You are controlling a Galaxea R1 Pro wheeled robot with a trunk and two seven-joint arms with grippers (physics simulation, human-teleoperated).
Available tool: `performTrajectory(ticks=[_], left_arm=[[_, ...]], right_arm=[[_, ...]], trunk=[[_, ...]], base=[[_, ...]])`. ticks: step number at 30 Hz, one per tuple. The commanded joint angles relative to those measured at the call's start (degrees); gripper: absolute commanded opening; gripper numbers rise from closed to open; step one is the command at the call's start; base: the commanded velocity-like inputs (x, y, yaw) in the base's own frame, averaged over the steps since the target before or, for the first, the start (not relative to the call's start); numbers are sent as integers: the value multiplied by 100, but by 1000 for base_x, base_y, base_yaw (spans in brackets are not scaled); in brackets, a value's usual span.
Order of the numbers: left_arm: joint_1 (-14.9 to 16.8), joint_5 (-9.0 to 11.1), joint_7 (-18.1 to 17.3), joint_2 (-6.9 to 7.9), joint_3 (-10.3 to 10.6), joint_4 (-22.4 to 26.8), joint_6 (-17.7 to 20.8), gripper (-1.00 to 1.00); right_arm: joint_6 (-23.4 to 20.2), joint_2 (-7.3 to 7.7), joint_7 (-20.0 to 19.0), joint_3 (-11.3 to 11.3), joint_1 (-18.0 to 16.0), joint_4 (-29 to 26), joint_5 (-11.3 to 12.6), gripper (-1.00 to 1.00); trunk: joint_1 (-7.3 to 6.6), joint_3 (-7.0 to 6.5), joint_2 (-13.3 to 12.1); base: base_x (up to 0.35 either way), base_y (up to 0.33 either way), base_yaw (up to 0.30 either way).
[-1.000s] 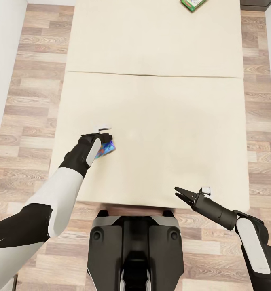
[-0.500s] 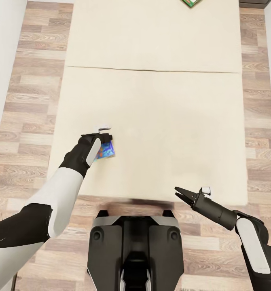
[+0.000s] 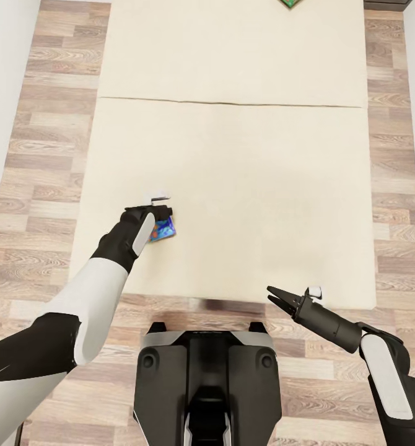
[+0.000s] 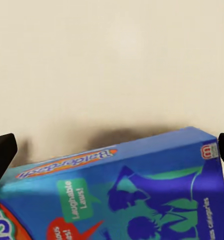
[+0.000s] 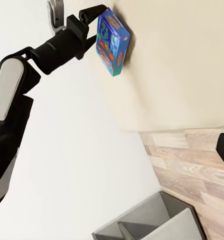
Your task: Put all the toys in the child's room - the three board games (two on the bed and one on the table), the two jigsaw puzzles on the table, and the tennis ball on the table - inside the toy box on the table in the child's room.
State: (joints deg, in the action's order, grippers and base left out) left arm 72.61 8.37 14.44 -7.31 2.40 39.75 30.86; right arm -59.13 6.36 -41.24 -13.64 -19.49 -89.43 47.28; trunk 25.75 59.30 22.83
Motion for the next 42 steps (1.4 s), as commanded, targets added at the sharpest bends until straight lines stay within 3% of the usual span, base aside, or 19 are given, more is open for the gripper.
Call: performTrajectory(ticks=[1,16,42], left_arm=[[-32,60,51,3,23,7,18,100],[-217,59,59,18,24,7,17,100],[-221,59,59,16,24,7,17,100]], right_arm=[[-25,-34,-33,-7,-3,1,-25,100],[-20,2,-32,-49,-3,4,-26,100],[-20,6,-29,-51,-3,4,-26,100]], trunk=[[4,5,9],[4,5,9],[4,5,9]], base=[[0,0,0],[-7,0,0],[-77,0,0]])
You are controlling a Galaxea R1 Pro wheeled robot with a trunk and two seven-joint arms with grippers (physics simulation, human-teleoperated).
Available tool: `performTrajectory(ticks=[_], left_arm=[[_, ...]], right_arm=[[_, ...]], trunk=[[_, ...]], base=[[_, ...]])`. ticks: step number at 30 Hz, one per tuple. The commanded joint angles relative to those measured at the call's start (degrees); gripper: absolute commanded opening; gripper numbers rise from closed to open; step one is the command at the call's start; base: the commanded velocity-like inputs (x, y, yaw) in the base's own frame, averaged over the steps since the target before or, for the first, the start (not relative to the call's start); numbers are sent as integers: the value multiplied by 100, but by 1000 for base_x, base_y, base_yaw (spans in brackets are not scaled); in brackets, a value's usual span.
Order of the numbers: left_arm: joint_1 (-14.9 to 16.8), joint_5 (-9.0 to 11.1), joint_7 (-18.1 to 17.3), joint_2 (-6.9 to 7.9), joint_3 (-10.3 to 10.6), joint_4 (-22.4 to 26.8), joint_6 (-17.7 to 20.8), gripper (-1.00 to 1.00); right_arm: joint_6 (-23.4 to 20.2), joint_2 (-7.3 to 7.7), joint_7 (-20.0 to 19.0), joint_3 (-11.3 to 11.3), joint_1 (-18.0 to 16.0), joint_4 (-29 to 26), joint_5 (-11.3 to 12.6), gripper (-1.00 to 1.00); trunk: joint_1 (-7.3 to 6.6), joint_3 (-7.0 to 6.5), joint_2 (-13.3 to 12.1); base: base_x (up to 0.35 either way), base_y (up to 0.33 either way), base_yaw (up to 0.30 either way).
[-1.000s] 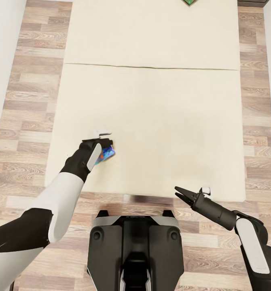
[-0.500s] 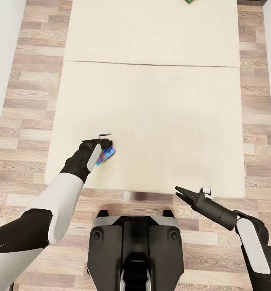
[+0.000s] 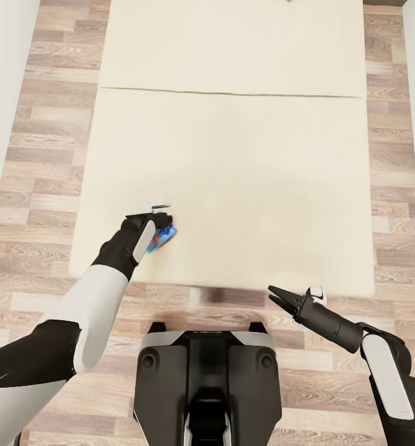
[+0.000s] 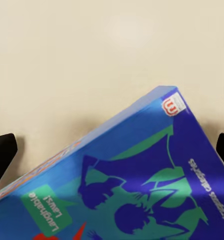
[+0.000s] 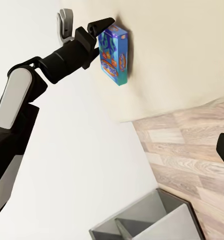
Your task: Put all the toys in the child's room - the three board games (two on the bed and one on the table), the two jigsaw puzzles on the table, and the tennis ball on the table - inside the toy box on the table in the child's room.
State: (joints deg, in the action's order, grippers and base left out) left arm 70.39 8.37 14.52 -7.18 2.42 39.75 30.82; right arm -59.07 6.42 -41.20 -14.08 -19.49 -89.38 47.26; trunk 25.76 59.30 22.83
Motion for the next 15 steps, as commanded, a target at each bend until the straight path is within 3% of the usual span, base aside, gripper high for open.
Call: performTrajectory(ticks=[1,15], left_arm=[[1,60,51,3,22,6,21,100],[1,60,51,-2,22,6,21,100]], right_arm=[[-26,0,-33,-7,-2,-1,-24,100],[-26,0,-30,-5,-2,-2,-32,100]], trunk=[[2,6,9],[2,6,9]], base=[[-93,0,0],[-81,0,0]])
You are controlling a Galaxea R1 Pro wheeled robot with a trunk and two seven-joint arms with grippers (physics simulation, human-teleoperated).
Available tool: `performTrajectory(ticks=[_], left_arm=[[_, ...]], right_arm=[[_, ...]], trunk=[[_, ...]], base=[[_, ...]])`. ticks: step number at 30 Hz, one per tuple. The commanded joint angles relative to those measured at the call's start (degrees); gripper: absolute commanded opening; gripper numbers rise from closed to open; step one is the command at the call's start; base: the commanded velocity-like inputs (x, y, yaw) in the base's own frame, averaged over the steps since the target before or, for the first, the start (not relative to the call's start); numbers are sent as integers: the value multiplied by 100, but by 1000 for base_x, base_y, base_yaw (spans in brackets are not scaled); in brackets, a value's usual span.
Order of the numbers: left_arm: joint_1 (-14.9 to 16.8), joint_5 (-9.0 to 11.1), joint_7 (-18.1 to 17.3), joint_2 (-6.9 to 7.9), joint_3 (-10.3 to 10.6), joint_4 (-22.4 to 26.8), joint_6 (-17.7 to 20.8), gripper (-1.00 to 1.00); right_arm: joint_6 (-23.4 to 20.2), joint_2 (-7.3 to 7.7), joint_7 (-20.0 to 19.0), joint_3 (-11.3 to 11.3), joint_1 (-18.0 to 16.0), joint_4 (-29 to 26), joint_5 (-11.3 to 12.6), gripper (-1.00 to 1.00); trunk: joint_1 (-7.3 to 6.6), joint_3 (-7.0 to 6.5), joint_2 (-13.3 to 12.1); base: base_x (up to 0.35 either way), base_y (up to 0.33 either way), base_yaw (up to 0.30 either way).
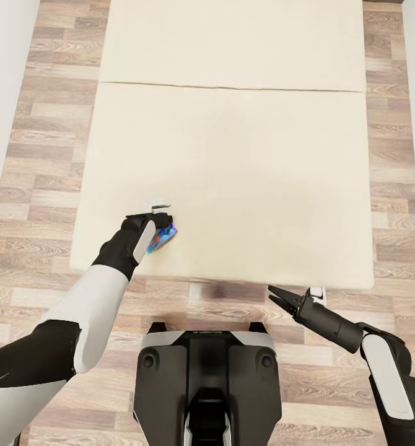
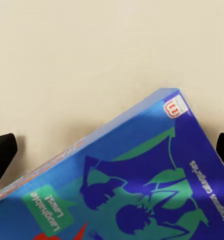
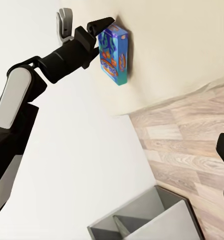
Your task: Put all the toys in the child's room - the three board games (two on the bed and one on the table), the two jigsaw puzzles on the table, and the tennis ball on the table - inside the toy box on the table in the child's room.
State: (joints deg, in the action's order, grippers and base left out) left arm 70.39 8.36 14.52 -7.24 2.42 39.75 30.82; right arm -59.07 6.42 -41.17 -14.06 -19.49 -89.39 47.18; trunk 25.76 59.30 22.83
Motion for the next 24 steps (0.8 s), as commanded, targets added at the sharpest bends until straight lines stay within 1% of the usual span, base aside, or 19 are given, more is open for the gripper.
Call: performTrajectory(ticks=[1,19,24], left_arm=[[1,61,51,3,22,7,20,100],[1,61,51,5,22,7,20,100],[1,61,52,3,22,7,20,100]], right_arm=[[-26,0,-33,-6,-2,-1,-24,100],[-26,0,-31,-4,-2,0,-25,100],[-26,0,-32,-6,-2,0,-25,100]], trunk=[[3,6,9],[3,6,9],[3,6,9]], base=[[-61,0,0],[-98,0,0],[-54,0,0]])
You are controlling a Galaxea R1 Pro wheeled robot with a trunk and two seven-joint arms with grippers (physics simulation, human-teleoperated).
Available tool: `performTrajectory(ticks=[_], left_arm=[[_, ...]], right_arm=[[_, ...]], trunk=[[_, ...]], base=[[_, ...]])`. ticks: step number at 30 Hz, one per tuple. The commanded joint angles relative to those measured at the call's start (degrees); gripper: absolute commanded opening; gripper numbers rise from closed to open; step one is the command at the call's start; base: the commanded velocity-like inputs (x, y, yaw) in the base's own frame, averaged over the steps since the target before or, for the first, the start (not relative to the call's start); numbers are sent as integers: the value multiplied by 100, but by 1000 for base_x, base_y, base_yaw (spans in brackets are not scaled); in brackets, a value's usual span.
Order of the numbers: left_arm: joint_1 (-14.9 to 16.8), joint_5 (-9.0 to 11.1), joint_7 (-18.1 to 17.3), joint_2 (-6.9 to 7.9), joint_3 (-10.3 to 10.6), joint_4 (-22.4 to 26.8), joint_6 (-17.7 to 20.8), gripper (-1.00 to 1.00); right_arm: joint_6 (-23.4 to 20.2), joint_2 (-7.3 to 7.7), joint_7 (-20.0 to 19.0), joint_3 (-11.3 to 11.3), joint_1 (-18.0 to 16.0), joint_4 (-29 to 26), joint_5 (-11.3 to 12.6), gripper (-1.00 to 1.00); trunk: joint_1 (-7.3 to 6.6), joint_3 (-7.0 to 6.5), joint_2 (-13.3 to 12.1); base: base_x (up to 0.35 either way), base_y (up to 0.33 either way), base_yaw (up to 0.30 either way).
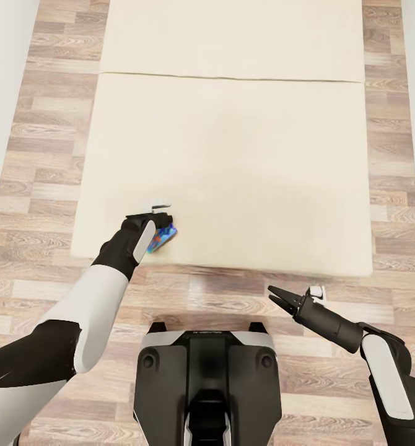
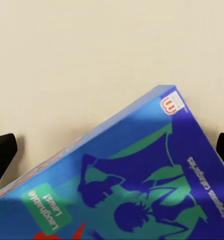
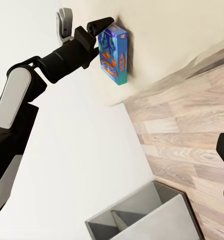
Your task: Put all the toys in the child's room - the three board games (two on the bed and one on the table), the two jigsaw puzzles on the table, and the tennis ball on the table - inside the toy box on the table in the child's room.
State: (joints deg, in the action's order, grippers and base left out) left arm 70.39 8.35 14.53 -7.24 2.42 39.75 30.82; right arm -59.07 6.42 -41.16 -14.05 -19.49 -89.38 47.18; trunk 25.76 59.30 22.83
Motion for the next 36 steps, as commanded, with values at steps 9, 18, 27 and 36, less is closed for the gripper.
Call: performTrajectory(ticks=[9,18,27,36], left_arm=[[1,61,51,4,22,6,20,100],[1,61,51,3,22,6,20,100],[1,61,50,3,22,6,20,100],[1,61,55,3,22,6,20,100]], right_arm=[[-26,0,-38,-8,-2,-1,-24,100],[-26,0,-39,-9,-2,-1,-24,100],[-26,0,-35,-9,-2,-1,-24,100],[-26,0,-34,-8,-2,-1,-24,100]], trunk=[[3,6,9],[3,6,9],[3,6,9],[3,6,9]], base=[[-96,-33,0],[-89,-6,0],[-65,0,0],[-99,0,0]])
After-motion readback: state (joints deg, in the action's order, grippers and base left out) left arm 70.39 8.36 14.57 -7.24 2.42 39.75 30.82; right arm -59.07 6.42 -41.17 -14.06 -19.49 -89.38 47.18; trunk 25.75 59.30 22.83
